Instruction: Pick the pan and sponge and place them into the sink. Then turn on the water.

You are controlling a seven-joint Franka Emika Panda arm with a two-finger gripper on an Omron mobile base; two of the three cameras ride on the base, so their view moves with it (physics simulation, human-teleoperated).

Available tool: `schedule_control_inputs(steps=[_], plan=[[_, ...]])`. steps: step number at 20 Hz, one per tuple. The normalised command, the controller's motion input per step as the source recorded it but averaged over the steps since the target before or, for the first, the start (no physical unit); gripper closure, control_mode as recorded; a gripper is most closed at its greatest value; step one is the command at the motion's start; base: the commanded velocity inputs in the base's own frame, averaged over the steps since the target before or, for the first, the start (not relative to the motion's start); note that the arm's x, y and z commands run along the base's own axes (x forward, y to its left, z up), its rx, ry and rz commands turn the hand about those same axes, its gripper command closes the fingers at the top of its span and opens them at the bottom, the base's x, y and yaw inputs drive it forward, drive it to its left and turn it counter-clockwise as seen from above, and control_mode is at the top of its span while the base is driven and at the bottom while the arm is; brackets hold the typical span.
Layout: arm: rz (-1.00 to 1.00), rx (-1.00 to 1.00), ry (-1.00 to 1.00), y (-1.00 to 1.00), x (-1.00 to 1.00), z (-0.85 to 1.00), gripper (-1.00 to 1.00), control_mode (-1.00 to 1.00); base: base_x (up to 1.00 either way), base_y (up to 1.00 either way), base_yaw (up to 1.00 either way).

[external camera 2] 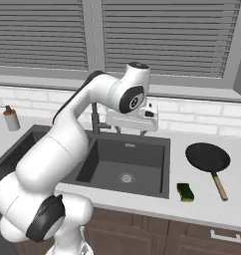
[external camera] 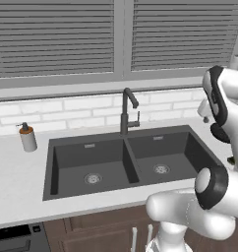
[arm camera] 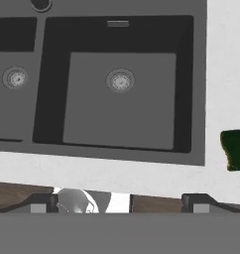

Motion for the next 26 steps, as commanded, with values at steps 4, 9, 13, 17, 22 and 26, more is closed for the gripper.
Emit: schedule_control_inputs(steps=[4, 9, 13, 17, 22, 26], plan=[[0.00, 0.00, 0.01, -0.66, 0.00, -0.31, -1.00, -1.00, 0.00, 0.00, 0.00], [0.00, 0.00, 0.02, -0.57, 0.00, -0.34, -1.00, -1.00, 0.00, 0.00, 0.00], [0.00, 0.00, 0.01, -0.45, 0.00, -0.44, -1.00, -1.00, 0.00, 0.00, 0.00], [0.00, 0.00, 0.02, -0.37, 0.00, -0.43, -1.00, -1.00, 0.00, 0.00, 0.00], [0.00, 0.00, 0.02, -0.35, 0.00, -0.44, -1.00, -1.00, 0.00, 0.00, 0.00], [0.00, -0.01, 0.00, -0.29, 0.00, -0.47, -1.00, -1.00, 0.00, 0.00, 0.00]])
